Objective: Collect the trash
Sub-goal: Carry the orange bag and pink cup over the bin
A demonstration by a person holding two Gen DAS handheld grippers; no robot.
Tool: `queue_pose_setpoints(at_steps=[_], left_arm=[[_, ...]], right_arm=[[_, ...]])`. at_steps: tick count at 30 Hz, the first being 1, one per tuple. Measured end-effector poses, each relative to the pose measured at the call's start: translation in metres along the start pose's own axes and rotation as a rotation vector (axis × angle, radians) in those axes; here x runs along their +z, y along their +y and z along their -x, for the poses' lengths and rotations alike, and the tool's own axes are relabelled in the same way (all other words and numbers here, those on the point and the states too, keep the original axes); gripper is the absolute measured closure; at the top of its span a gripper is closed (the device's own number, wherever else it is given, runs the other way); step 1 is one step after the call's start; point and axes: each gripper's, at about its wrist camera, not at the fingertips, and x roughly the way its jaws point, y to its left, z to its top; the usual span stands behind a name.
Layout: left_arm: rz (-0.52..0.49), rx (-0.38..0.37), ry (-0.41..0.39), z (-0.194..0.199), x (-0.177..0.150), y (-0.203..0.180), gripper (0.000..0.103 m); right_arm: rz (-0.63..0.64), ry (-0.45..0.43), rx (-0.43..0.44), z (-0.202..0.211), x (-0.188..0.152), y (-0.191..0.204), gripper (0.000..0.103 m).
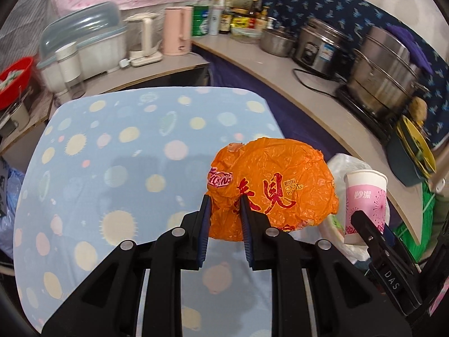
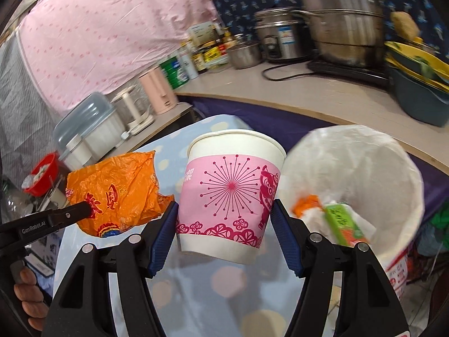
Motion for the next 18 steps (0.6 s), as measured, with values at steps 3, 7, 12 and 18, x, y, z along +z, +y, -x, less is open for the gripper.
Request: queue_pose_setpoints(at_steps=[3,7,12,18], left_arm=[[-0.042,-0.023,0.001,0.001,-0.004,-0.03,0.083],[-0.098,-0.048,0.0,0.001,-0.009,-0.069,0.083],[-0.159,-0.072,0.004,-0.003,-0.016,-0.11,0.083],[-0.216,-0.089,0.014,-0.014,-0.021,-0.149,0.083]], right_arm=[[-0.042,-0.023,-0.032,0.017,-0.001,-0.031,0.039],[-0.079,-0.05,-0.081,0.034,-0.004,-0.067,0.039],[-0.133,-0.068,-0.116,0.052,-0.009,-0.106,0.039],[-0.171,-0.079,-0.138,0.056,-0.009,-0.133,0.039]])
